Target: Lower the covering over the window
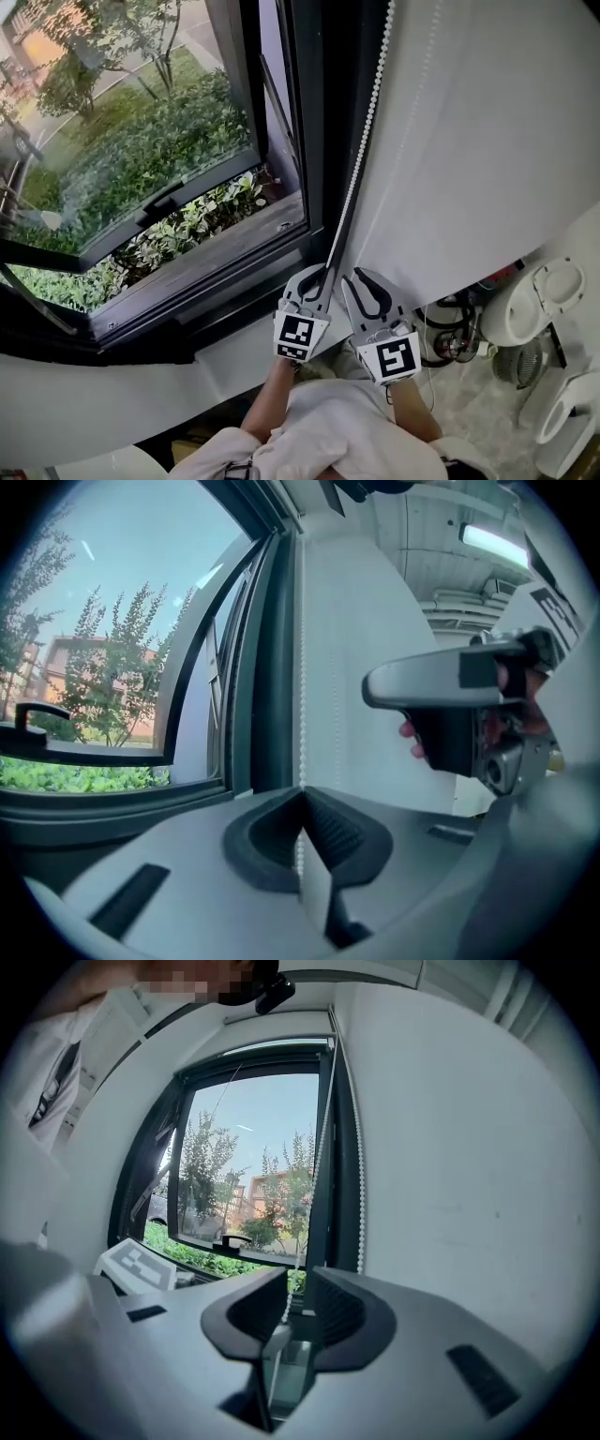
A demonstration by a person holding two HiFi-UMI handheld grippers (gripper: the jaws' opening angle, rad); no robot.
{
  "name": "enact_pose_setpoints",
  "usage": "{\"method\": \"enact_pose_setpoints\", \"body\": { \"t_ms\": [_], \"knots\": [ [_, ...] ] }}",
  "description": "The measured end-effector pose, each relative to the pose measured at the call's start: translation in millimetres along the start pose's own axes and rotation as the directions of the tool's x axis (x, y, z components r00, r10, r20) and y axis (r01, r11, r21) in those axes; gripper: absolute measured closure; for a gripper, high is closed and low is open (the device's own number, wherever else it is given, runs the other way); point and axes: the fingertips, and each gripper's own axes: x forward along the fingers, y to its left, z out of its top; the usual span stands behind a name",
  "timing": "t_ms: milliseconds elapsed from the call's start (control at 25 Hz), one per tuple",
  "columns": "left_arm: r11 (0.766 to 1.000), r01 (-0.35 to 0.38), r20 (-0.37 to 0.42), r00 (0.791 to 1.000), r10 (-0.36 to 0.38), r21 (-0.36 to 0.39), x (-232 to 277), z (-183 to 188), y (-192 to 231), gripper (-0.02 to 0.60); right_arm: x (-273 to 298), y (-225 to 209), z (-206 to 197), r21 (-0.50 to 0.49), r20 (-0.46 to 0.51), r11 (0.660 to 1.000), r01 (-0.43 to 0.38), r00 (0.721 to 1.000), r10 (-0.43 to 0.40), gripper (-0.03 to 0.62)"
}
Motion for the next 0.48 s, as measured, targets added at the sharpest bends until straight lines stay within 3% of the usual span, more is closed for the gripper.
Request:
{"method": "enact_pose_setpoints", "body": {
  "t_ms": [480],
  "knots": [
    [0.997,0.071,0.015,0.997,-0.071,-0.013,-19.1,-4.8,-19.1,0.568,28.4,6.0,61.0,-0.065,0.103,0.997,-0.052,0.993,0.059,0.490]
  ]
}}
